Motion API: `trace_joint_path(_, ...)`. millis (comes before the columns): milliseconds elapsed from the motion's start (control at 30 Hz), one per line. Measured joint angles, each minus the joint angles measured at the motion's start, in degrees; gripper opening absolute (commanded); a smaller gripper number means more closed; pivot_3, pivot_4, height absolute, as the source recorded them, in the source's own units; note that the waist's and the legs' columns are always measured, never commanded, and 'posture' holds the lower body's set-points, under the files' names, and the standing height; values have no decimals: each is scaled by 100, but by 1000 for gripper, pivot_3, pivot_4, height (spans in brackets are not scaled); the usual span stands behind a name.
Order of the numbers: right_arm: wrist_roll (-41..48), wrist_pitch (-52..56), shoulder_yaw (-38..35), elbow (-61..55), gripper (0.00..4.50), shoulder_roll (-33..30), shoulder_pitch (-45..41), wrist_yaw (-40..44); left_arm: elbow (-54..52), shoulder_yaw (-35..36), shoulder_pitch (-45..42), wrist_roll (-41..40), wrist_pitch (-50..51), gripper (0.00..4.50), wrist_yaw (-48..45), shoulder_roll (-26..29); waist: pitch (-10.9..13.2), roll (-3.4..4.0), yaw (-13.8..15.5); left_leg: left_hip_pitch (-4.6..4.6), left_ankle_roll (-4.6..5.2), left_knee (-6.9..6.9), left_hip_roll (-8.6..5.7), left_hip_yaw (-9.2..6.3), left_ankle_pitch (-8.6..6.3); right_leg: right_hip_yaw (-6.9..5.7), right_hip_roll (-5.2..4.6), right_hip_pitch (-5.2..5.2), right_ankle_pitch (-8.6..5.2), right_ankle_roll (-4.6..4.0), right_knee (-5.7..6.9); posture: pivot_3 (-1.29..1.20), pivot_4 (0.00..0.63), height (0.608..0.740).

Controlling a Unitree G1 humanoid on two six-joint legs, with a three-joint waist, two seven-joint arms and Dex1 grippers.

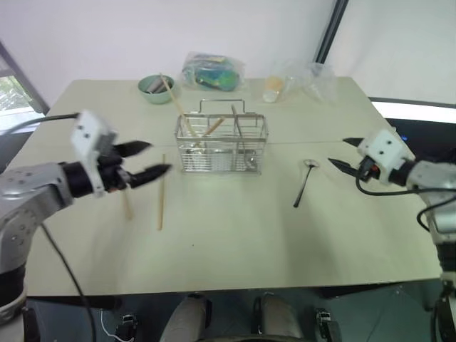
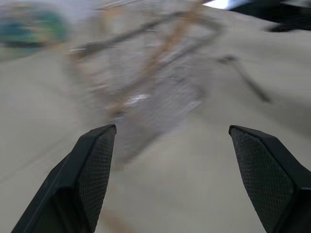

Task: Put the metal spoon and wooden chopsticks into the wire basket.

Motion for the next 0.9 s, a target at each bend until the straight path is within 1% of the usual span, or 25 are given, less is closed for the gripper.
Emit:
trace_joint_path(33, -221, -384, 284, 350, 2892, 3, -361, 169, 18, -276, -181, 2, -9, 3910, -169, -18, 11, 5, -23, -2, 0, -3, 1, 0, 1, 0, 3, -1, 3, -4, -8, 0, 150, 643)
trace_joint_path(133, -1179, -1979, 1246, 1687, 2892, 19, -1563, 529, 93, -1146, -690, 130, -103, 3910, -618, -174, 21, 9, -126, -2, 0, -5, 1, 3, 1, 1, 5, 2, 8, -1, -18, 0, 150, 643)
trace_joint_path(200, -1811, -2933, 1762, 2485, 2892, 13, -2128, 536, 214, -1441, -833, 215, -163, 3910, -749, -315, 18, 3, -144, -1, 0, -7, 1, 3, 2, 2, 9, 2, 13, 8, -20, 0, 150, 643)
trace_joint_path(233, -2197, -3393, 2044, 2856, 2892, 8, -2380, 453, 289, -1531, -897, 261, -172, 3910, -784, -364, 19, 1, -150, -3, 0, -10, 1, 1, 2, 3, 10, -4, 13, 8, -19, 0, 150, 643)
trace_joint_path(300, -3197, -4263, 2727, 3547, 2892, 15, -2924, -14, 386, -1617, -1010, 298, -180, 3910, -829, -454, 21, 3, -154, -9, -11, -11, -2, 1, 8, 14, 8, -18, 14, 9, -6, 0, 150, 643)
trace_joint_path(367, -4017, -4759, 3272, 4005, 2892, 56, -3389, -585, 429, -1645, -1086, 347, -185, 3910, -855, -462, 22, 5, -154, -10, -26, -15, -3, 1, 16, 22, 9, -27, 14, 8, 7, 0, 150, 643)
trace_joint_path(467, -4848, -5098, 3784, 4446, 2892, 188, -3893, -1403, 432, -1669, -1101, 394, -189, 3910, -890, -474, 20, 0, -167, -5, -28, -13, -2, 3, 17, 30, 11, -29, 11, 4, 30, 0, 150, 643)
trace_joint_path(600, -5832, -5184, 4471, 4835, 2892, 621, -4290, -2633, 391, -1672, -1058, 403, -185, 3910, -836, -499, 20, -6, -164, 0, -14, -5, -3, -1, 10, 37, 14, -32, 5, -7, 56, 0, 150, 643)
trace_joint_path(700, -6137, -5171, 4734, 5067, 2892, 851, -4353, -3169, 287, -1658, -1019, 403, -179, 3910, -779, -498, 20, -8, -143, -1, -17, 6, -4, -5, 12, 36, 19, -31, 5, -7, 66, 0, 150, 643)
trace_joint_path(900, -6514, -5077, 5072, 5368, 2892, 1113, -4404, -3803, 230, -1533, -941, 402, -146, 3910, -548, -497, 17, -13, -160, 0, -17, 9, -10, -11, 13, 38, 20, -31, 6, -8, 69, 0, 150, 643)
